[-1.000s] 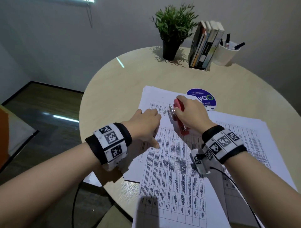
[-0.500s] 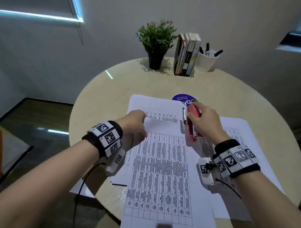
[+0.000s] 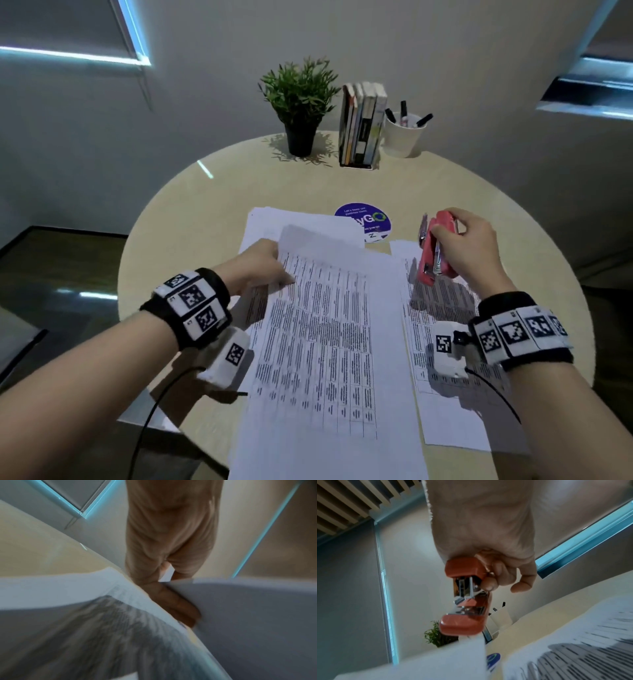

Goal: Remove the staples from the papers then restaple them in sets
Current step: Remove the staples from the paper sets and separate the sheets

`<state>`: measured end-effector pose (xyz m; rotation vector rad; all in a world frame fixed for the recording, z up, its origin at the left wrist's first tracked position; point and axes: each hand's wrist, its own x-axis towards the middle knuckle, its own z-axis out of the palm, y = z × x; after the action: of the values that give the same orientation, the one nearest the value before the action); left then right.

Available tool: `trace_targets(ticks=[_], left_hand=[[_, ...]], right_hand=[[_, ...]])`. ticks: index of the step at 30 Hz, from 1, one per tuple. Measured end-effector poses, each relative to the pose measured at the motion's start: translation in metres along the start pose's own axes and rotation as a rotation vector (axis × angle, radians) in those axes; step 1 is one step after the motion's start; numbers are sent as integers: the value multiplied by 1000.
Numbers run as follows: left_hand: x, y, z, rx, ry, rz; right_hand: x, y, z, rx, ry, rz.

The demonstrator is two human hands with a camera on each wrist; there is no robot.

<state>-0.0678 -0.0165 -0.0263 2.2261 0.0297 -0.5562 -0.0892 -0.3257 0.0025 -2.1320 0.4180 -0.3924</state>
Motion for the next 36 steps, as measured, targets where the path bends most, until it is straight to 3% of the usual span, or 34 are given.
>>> trace_targets(ticks=[8,10,13,19,26,29,31,36], left_hand=[[66,50,-42,-214,33,-22],[54,70,-41,-234,65,-21],[38,91,-14,-184,88,9],[51,106,80,-264,-8,89],[56,120,144,-38,-25,194],[61,118,128,86,-12,287],[74,111,100,182,89,320],[89,59,3,610,285,183]], right_hand=[[13,0,-40,86,72,-31],[17,-1,-48,125,93,-33],[22,-6,-60,147,142,-21],[19,-19,-72,81,151,-52],[18,-5,-49,37,75,-41],[22,8,-33,32,25,0],[22,17,-22,52,-14,37],[19,30,2,74,-141,161]])
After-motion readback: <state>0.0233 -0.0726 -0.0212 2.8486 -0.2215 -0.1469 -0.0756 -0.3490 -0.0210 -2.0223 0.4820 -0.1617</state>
